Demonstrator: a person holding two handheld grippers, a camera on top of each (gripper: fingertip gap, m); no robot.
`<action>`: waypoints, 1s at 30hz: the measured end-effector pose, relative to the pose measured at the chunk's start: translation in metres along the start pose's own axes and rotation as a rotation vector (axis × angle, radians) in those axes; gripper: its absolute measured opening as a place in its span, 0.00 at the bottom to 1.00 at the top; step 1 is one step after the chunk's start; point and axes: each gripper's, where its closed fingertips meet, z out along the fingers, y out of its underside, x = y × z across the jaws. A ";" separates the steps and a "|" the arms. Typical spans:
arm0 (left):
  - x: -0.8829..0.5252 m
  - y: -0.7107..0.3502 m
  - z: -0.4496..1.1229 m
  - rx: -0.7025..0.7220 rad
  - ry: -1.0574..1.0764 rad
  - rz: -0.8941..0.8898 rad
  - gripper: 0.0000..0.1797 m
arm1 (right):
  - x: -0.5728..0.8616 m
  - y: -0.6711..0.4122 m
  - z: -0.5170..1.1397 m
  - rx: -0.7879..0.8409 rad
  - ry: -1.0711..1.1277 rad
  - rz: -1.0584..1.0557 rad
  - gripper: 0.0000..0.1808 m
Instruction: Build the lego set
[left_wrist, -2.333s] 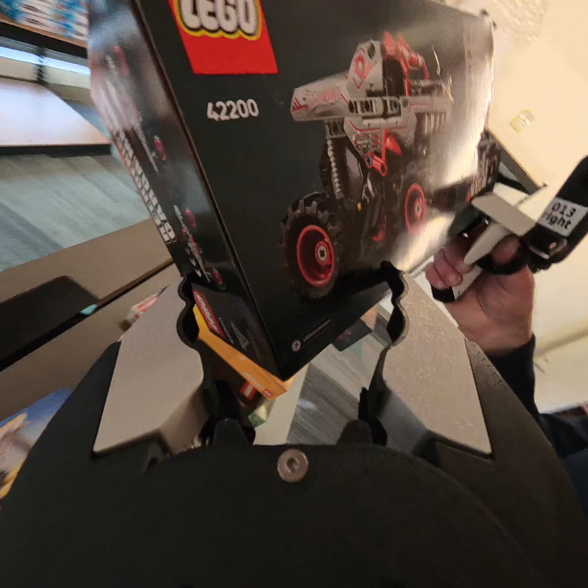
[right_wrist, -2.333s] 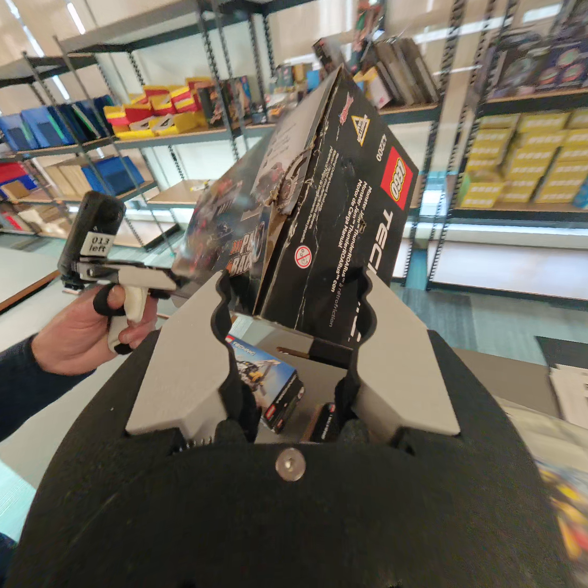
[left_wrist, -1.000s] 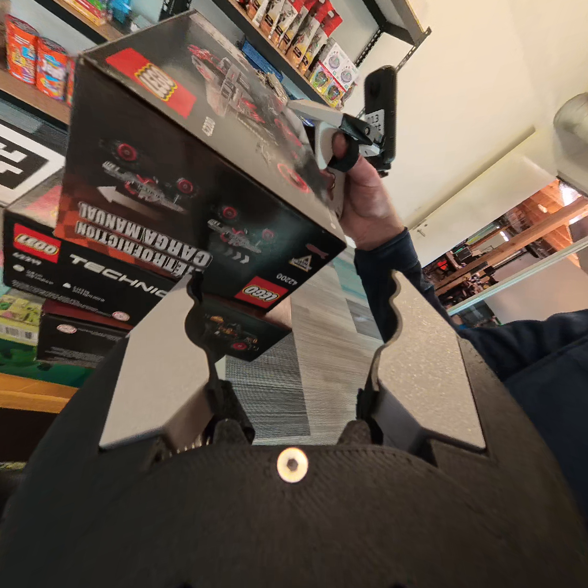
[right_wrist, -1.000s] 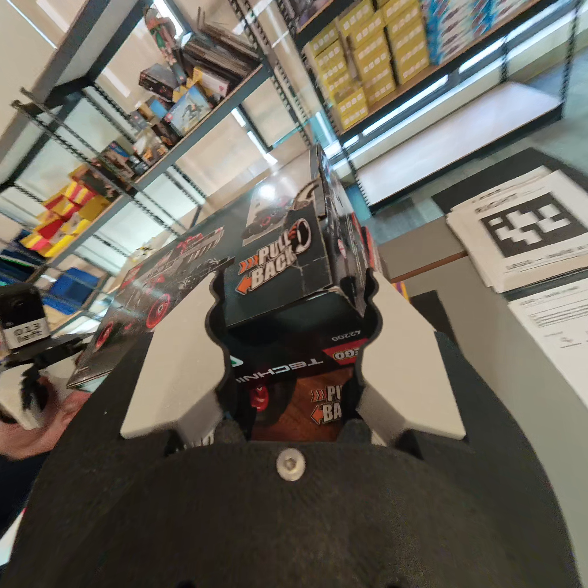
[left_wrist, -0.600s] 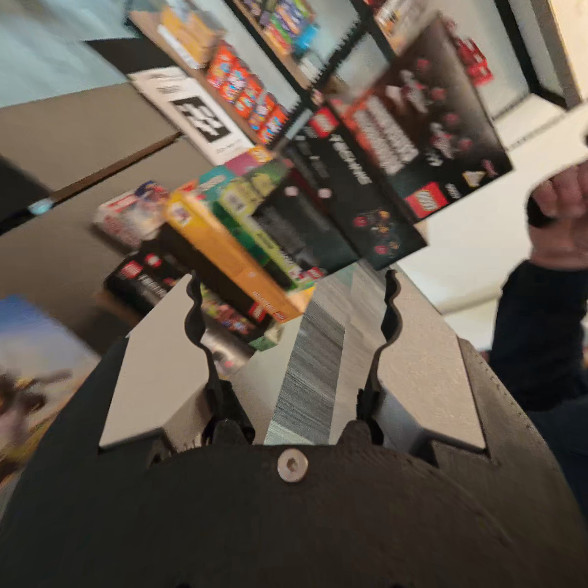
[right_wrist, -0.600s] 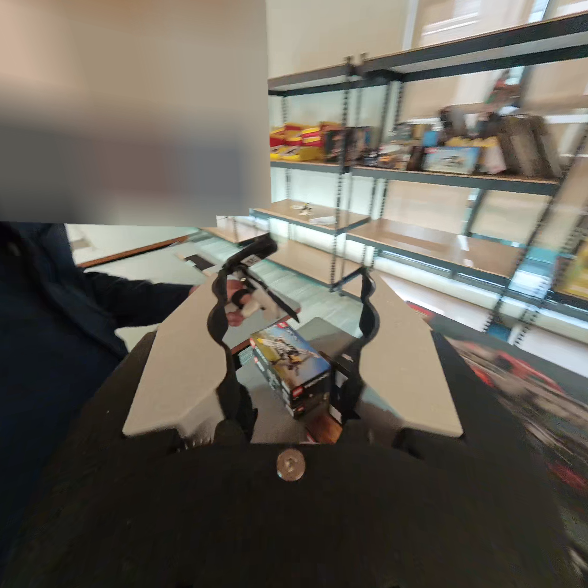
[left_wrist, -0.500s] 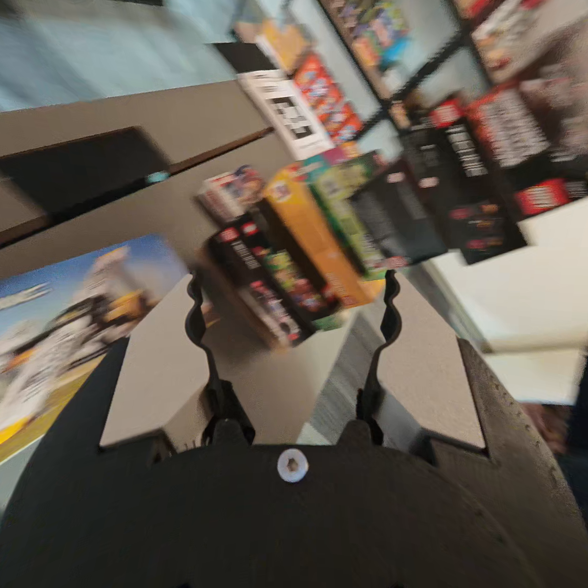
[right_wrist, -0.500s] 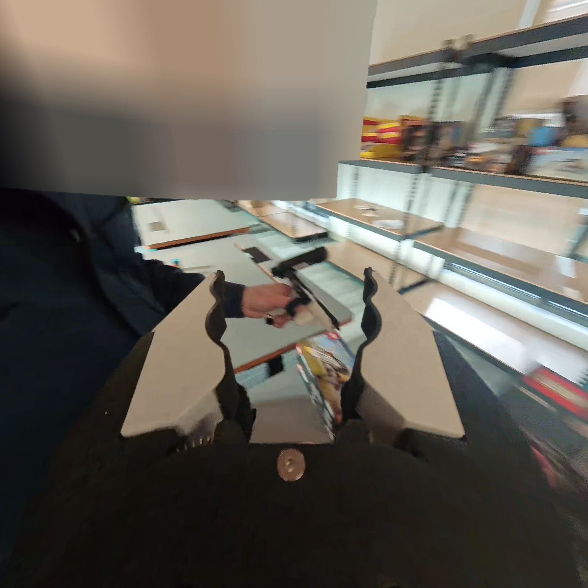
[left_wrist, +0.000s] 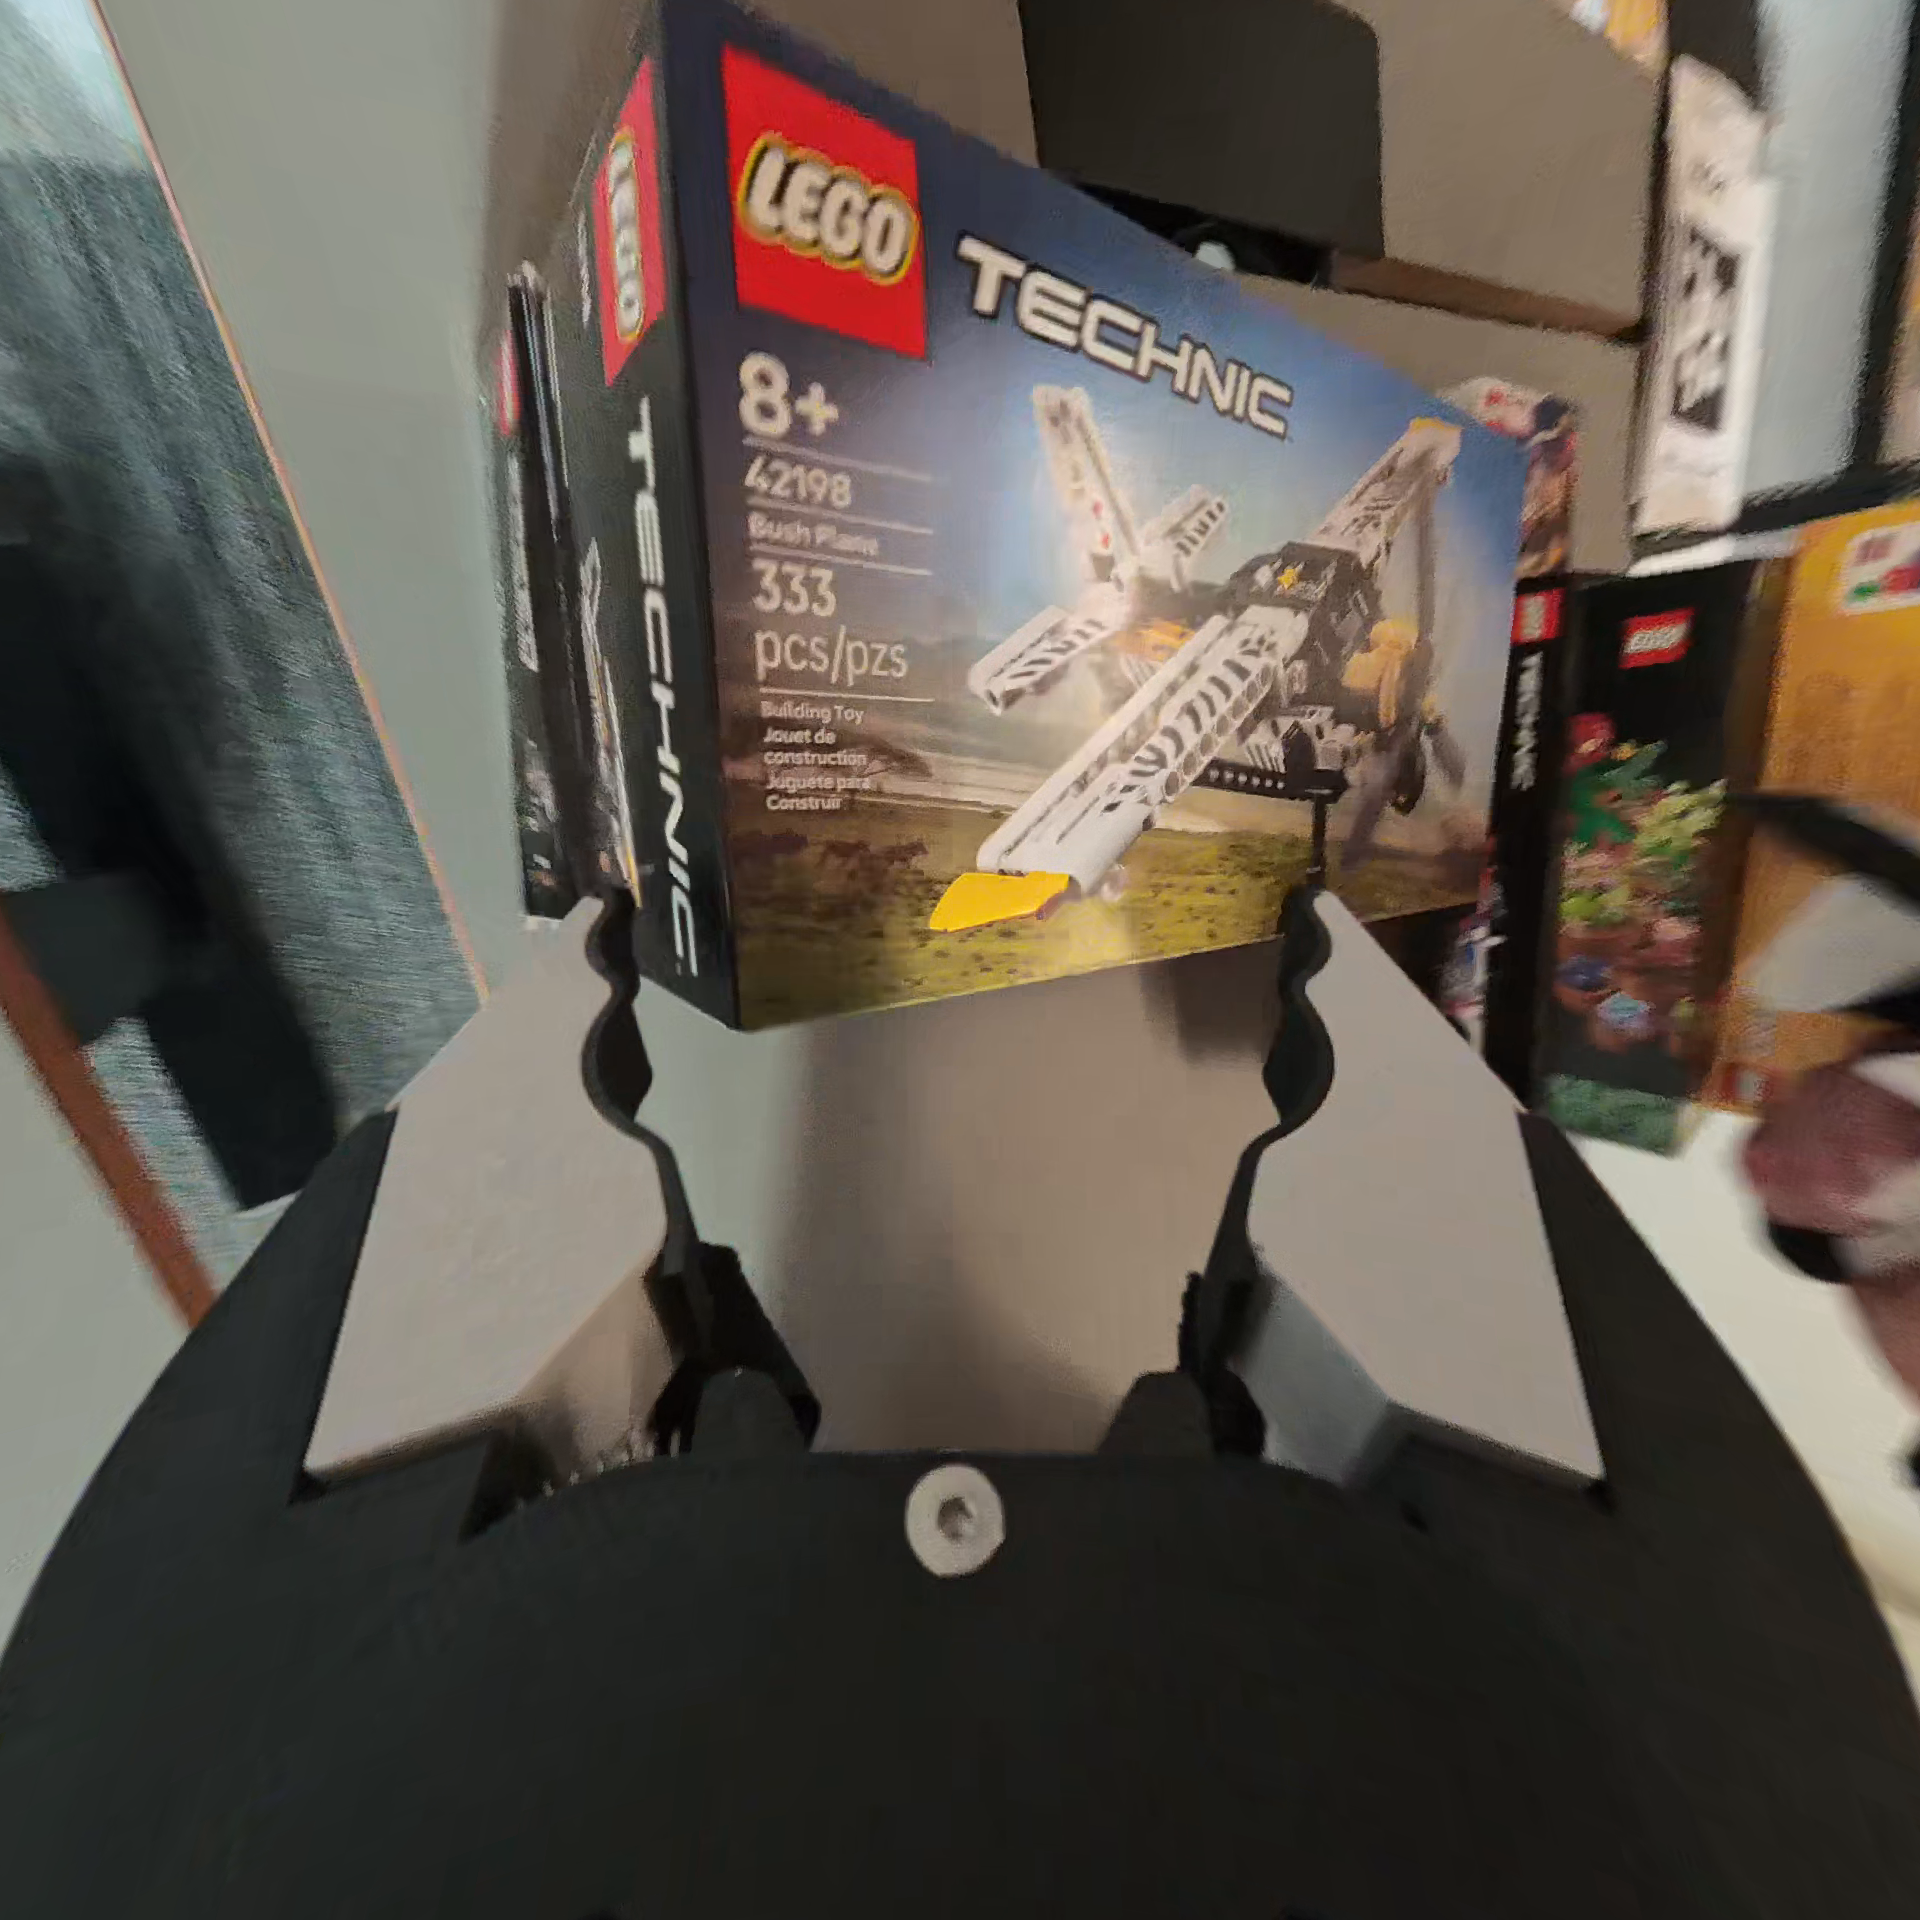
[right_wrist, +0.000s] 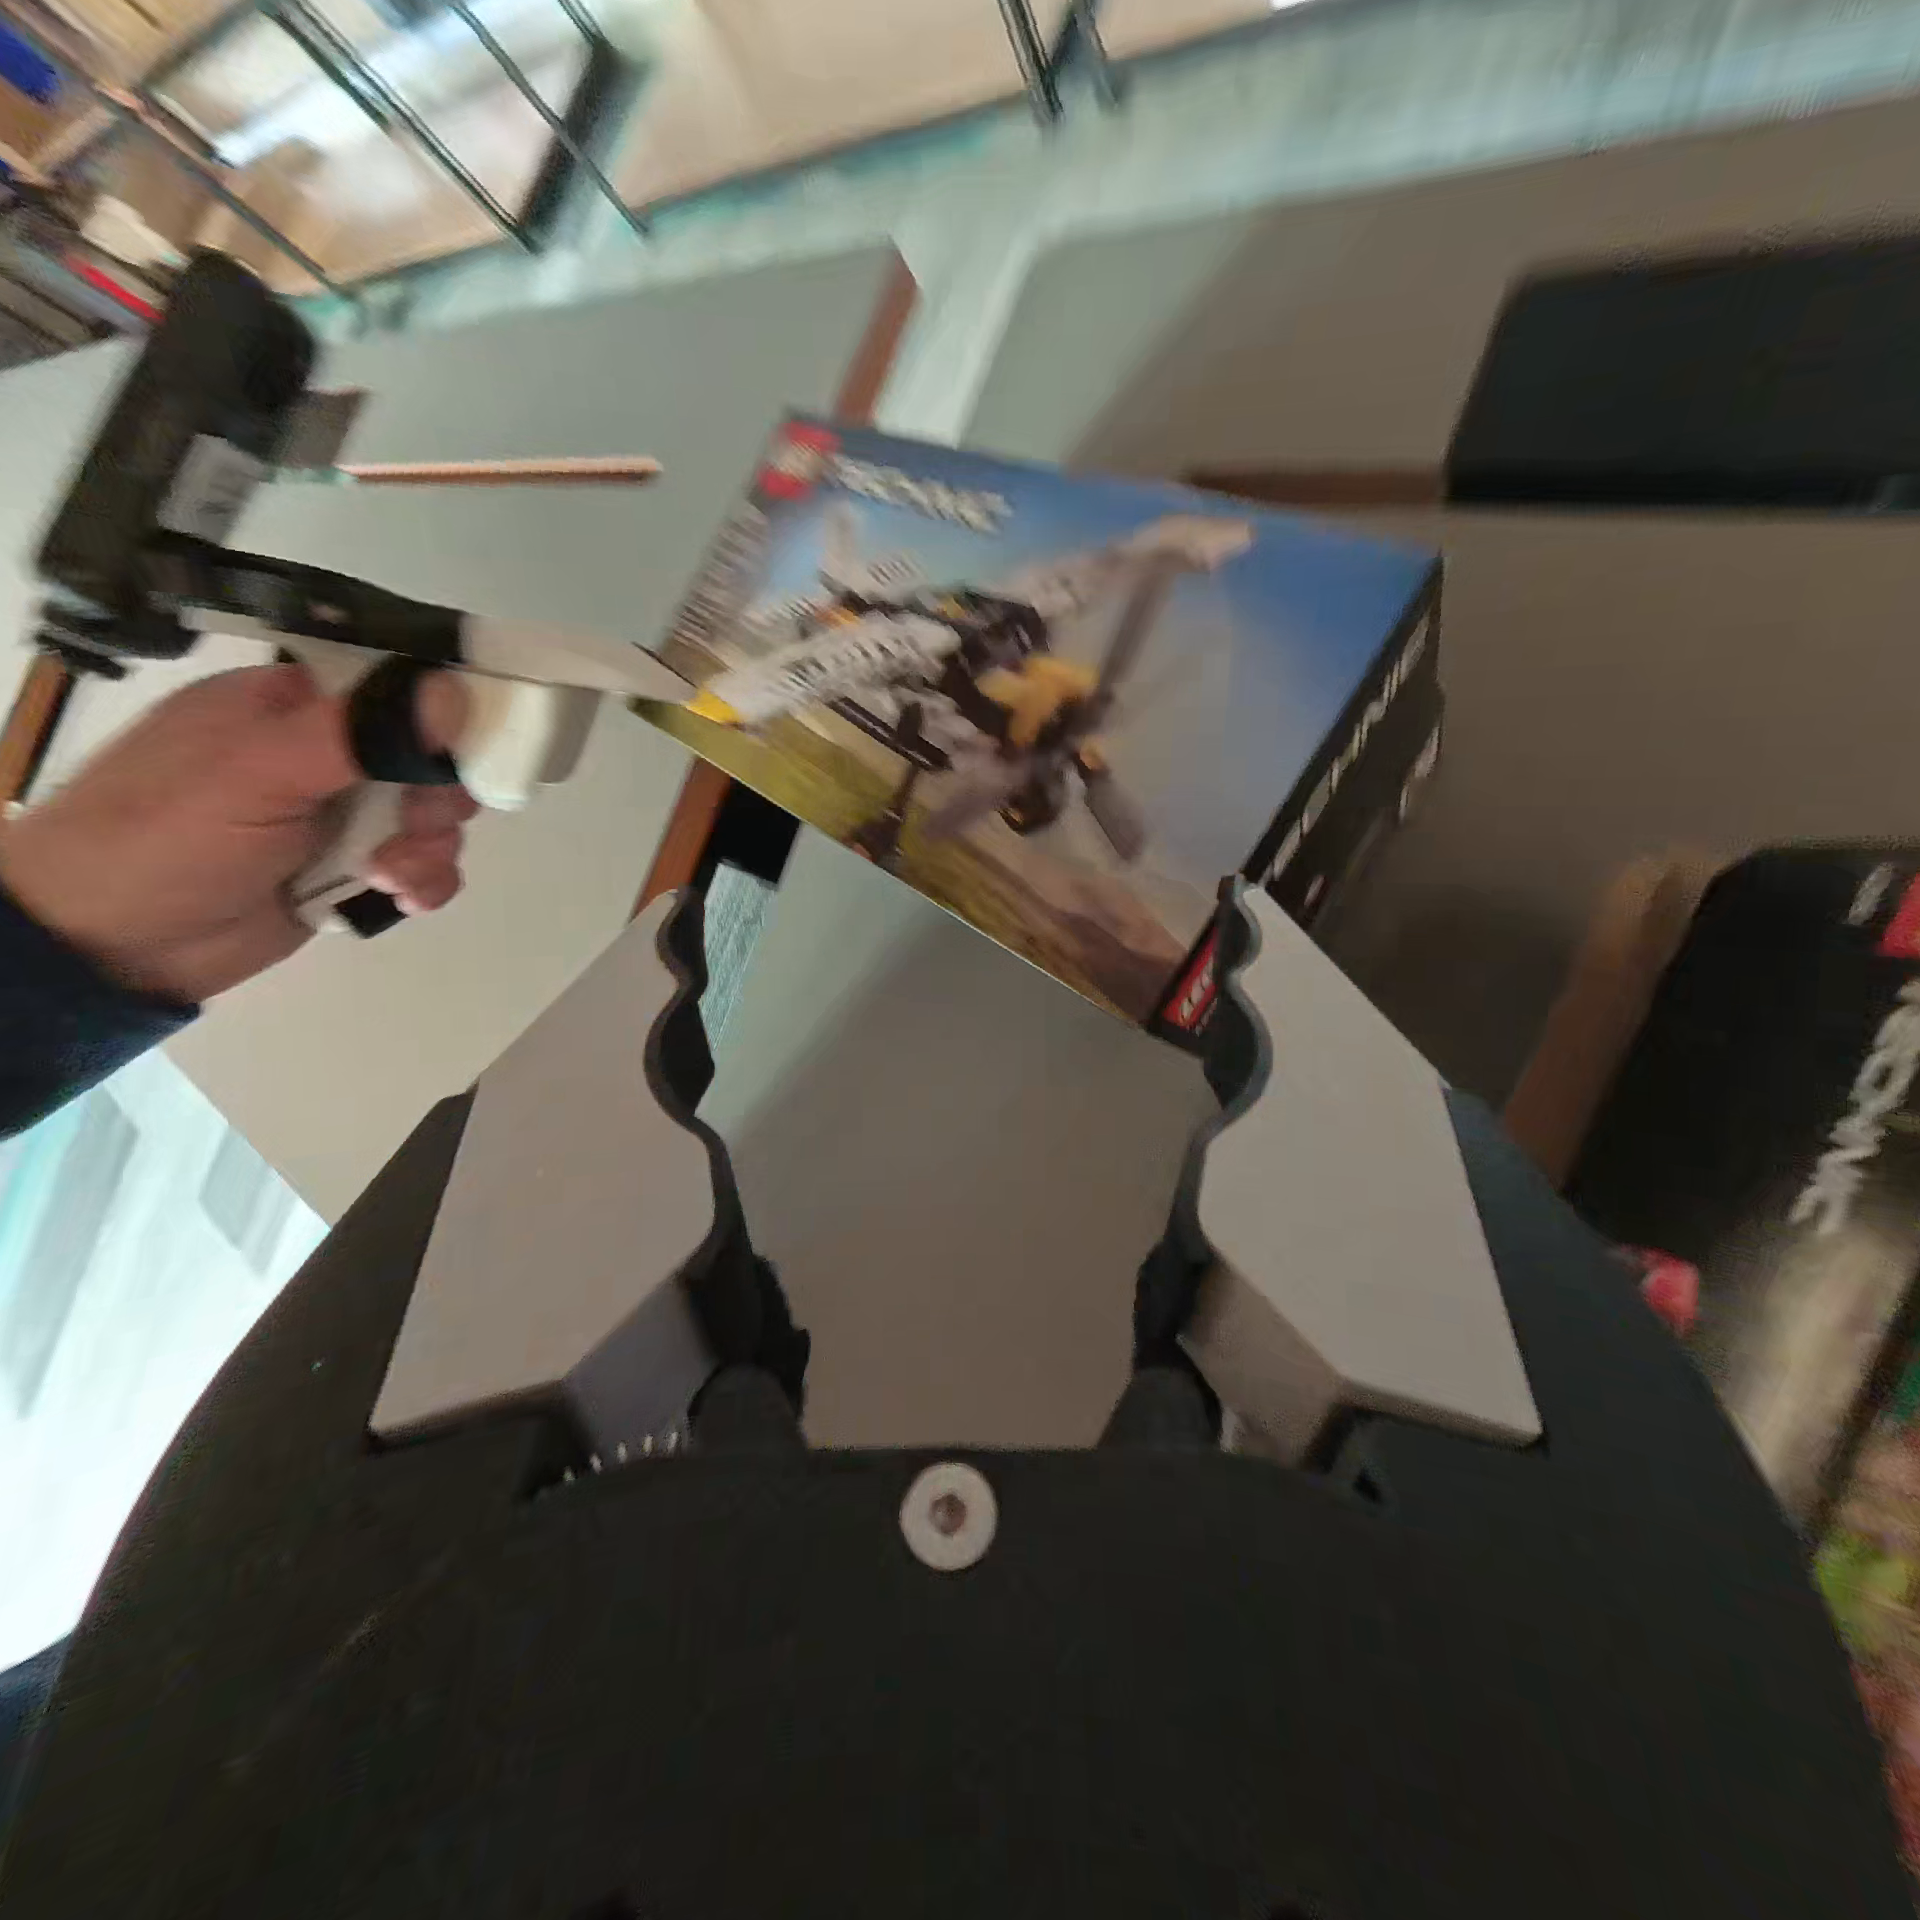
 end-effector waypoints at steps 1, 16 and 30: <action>-0.002 0.001 0.004 0.005 0.024 -0.040 0.66 | 0.009 0.011 0.015 -0.038 0.011 0.043 0.54; -0.017 0.012 0.039 -0.162 0.037 0.021 0.72 | 0.041 0.049 0.072 -0.229 0.012 0.140 0.50; -0.011 0.009 0.031 -0.156 0.061 0.009 0.71 | 0.042 0.051 0.071 -0.295 0.093 0.009 0.45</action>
